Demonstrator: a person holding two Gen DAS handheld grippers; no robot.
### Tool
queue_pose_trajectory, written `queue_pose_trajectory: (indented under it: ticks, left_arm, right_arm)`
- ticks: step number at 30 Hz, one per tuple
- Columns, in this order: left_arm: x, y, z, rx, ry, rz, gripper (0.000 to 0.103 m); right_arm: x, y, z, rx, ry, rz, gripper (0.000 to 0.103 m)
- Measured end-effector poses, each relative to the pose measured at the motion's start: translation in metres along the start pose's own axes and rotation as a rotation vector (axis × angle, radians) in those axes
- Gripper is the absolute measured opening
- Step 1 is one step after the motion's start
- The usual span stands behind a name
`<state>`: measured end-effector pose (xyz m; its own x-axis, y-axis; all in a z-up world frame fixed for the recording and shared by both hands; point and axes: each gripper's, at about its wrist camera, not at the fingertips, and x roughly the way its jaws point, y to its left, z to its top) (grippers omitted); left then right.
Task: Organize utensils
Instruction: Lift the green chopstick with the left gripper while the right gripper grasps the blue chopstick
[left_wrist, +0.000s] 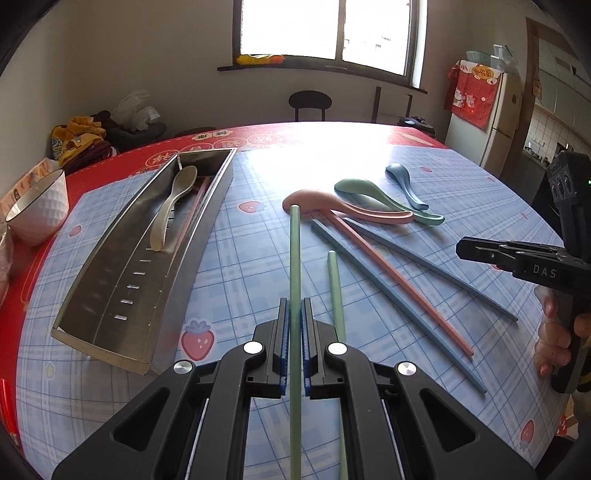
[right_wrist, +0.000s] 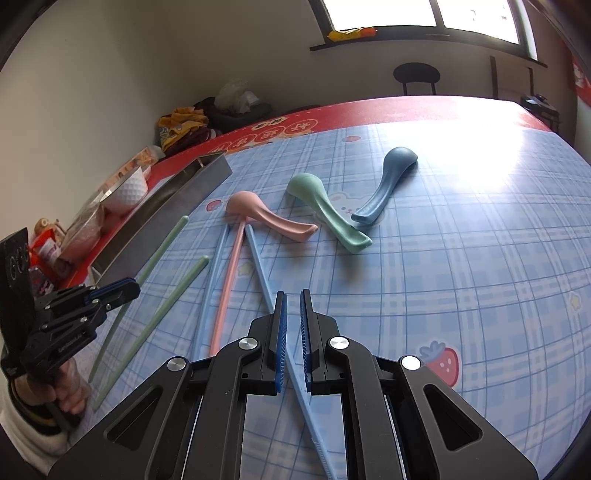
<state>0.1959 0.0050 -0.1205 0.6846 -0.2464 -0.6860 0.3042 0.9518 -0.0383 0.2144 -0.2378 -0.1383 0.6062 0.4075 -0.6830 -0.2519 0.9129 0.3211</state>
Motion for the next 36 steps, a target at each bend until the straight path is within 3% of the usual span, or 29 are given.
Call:
queue_pose_trajectory:
  ticks: [8,23,36]
  left_arm:
    - [-0.006,0.01,0.0,-0.047,-0.031,-0.023,0.006]
    - [-0.013,0.017,-0.001,-0.074,-0.061,-0.064,0.006]
    - [-0.016,0.017,-0.001,-0.078,-0.068,-0.075,0.006]
  right_arm:
    - [0.005,0.005,0.001,-0.018,0.025,-0.036,0.008]
    - [0.026,0.042,-0.002,-0.228,0.141,-0.132,0.008]
    - [0.03,0.05,-0.003,-0.267,0.134,-0.165,0.008]
